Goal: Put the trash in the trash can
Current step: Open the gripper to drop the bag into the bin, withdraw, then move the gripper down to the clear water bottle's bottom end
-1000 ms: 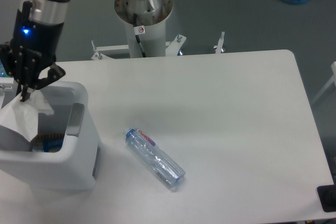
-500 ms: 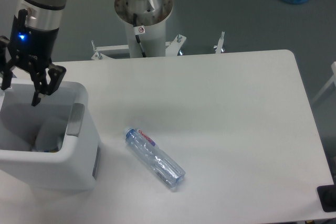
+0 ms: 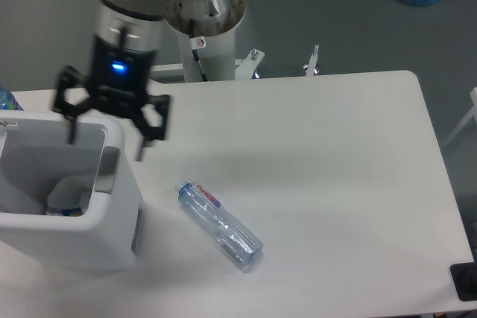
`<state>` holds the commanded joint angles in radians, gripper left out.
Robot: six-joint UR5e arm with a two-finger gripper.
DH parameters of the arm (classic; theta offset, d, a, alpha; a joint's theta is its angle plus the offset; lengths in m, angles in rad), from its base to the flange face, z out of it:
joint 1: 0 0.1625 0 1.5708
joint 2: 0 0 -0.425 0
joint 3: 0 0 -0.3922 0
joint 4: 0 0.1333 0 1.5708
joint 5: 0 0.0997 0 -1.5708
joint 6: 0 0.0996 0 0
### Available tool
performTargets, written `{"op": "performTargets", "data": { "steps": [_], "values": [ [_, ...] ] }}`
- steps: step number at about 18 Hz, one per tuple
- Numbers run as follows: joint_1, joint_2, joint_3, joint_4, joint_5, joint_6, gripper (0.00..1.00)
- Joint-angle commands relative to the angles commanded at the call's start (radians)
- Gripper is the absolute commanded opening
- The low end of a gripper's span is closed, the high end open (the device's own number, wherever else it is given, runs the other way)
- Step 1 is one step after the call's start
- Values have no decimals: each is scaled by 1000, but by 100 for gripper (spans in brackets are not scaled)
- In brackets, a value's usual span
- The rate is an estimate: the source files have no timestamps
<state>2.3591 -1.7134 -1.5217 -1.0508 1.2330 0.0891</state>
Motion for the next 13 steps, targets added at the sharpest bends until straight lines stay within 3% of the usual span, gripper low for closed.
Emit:
{"op": "performTargets", "data": {
  "steps": [7, 13],
  "values": [
    [54, -133, 14, 3, 71, -92, 100],
    [54, -308, 104, 5, 72, -130, 100]
  ]
}}
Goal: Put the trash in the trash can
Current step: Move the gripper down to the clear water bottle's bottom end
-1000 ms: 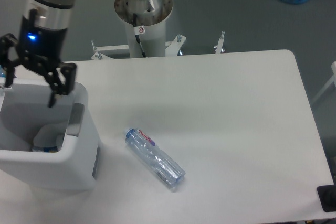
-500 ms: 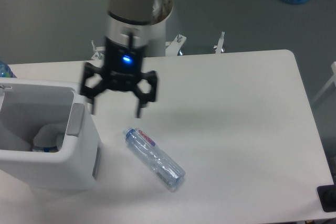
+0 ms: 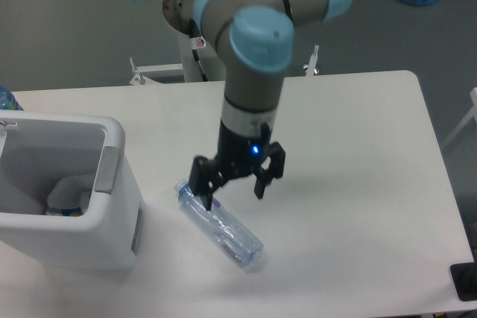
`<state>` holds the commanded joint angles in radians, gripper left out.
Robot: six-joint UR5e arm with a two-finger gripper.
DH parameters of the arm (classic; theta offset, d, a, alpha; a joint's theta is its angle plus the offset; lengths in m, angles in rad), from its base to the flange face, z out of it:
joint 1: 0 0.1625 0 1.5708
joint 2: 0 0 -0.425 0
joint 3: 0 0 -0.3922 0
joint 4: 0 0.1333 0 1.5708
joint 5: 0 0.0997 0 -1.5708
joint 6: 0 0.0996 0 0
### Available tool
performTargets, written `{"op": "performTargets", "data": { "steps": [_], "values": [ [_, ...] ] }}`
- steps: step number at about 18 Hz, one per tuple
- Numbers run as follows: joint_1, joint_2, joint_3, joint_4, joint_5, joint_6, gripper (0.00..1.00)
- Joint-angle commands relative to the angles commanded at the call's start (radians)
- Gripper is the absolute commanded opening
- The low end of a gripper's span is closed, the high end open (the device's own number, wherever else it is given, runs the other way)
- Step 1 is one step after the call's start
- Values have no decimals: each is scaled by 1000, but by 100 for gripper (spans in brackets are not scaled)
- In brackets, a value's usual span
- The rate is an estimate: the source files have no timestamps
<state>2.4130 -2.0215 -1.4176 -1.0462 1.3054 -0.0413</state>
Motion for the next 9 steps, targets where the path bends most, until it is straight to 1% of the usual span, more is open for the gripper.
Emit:
{"op": "performTargets", "data": {
  "steps": [2, 6, 9],
  "values": [
    [0, -45, 19, 0, 9, -6, 100],
    [-3, -103, 15, 25, 69, -26, 100],
    [-5, -135, 15, 28, 107, -29, 100]
  ]
}}
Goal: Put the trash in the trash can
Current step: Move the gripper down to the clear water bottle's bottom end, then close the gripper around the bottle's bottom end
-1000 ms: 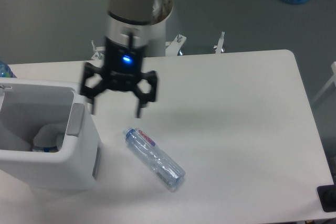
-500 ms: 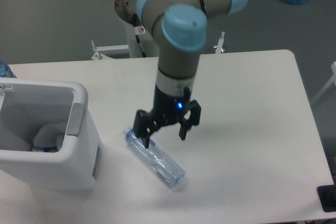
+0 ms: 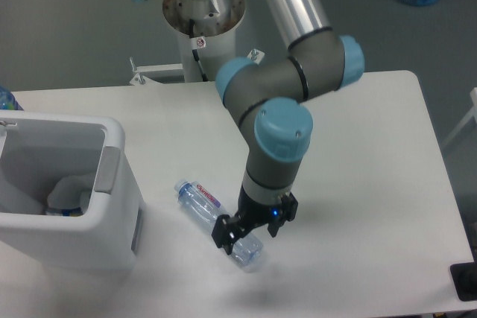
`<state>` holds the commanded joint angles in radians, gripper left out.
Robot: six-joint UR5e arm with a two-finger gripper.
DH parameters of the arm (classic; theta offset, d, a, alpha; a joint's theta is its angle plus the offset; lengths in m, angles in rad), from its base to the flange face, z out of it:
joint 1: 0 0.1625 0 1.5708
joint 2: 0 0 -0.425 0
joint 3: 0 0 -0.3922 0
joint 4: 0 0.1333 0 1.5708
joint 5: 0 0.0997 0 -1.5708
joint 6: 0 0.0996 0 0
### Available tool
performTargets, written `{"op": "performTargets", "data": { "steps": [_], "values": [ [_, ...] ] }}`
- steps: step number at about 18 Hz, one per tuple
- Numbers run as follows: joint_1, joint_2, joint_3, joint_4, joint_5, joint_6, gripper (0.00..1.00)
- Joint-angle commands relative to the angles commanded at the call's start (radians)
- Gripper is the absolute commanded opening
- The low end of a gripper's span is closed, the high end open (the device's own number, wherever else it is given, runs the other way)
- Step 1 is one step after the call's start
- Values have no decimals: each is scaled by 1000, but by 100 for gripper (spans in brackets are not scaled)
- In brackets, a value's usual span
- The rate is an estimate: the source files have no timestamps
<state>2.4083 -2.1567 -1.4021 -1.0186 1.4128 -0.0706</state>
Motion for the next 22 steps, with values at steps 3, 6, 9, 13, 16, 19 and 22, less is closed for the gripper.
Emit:
{"op": "performTargets", "data": {
  "steps": [3, 6, 9, 13, 16, 19, 22],
  "values": [
    [0, -18, 9, 0, 0, 2, 100],
    [0, -46, 17, 9, 3, 2, 100],
    [0, -52, 0, 69, 29, 2, 100],
    [0, -83, 2, 72, 74, -52, 100],
    [-2, -94, -2, 72, 80, -54, 100],
    [-2, -97, -3, 72, 80, -55, 100],
    [-5, -97, -5, 72, 78, -58, 100]
  ]
}}
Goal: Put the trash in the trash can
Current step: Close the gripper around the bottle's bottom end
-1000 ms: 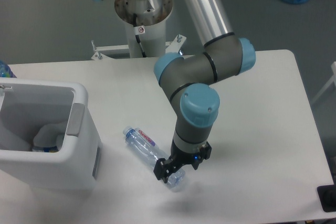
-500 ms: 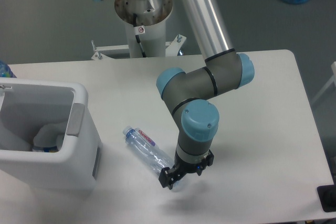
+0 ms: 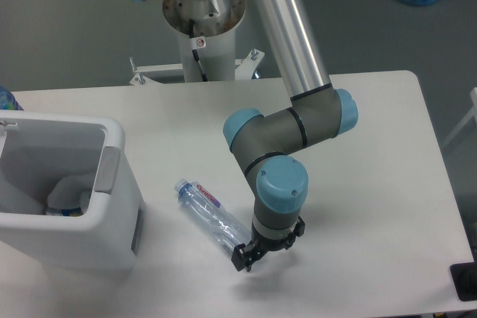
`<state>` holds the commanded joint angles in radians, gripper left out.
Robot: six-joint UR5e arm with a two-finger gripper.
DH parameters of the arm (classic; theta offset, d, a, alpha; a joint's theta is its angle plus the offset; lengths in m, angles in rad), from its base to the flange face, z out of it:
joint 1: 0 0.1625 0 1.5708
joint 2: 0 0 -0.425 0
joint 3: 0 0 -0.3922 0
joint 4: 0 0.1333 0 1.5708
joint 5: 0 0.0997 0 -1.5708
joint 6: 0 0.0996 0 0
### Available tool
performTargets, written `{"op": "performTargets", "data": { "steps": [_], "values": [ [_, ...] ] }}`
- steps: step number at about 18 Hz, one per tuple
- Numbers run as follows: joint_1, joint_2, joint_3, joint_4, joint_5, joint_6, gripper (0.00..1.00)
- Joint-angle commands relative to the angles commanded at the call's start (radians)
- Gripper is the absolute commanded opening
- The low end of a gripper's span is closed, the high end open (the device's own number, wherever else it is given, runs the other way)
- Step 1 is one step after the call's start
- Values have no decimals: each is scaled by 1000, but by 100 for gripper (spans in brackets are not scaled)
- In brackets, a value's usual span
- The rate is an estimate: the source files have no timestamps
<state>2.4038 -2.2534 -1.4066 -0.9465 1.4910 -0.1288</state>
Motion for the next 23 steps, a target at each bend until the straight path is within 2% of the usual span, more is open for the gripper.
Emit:
{"op": "performTargets", "data": {
  "steps": [16, 19, 23],
  "values": [
    [-41, -23, -15, -5, 34, 3, 100],
    [-41, -21, -20, -3, 44, 3, 90],
    [-43, -23, -20, -2, 44, 3, 90]
  ]
}}
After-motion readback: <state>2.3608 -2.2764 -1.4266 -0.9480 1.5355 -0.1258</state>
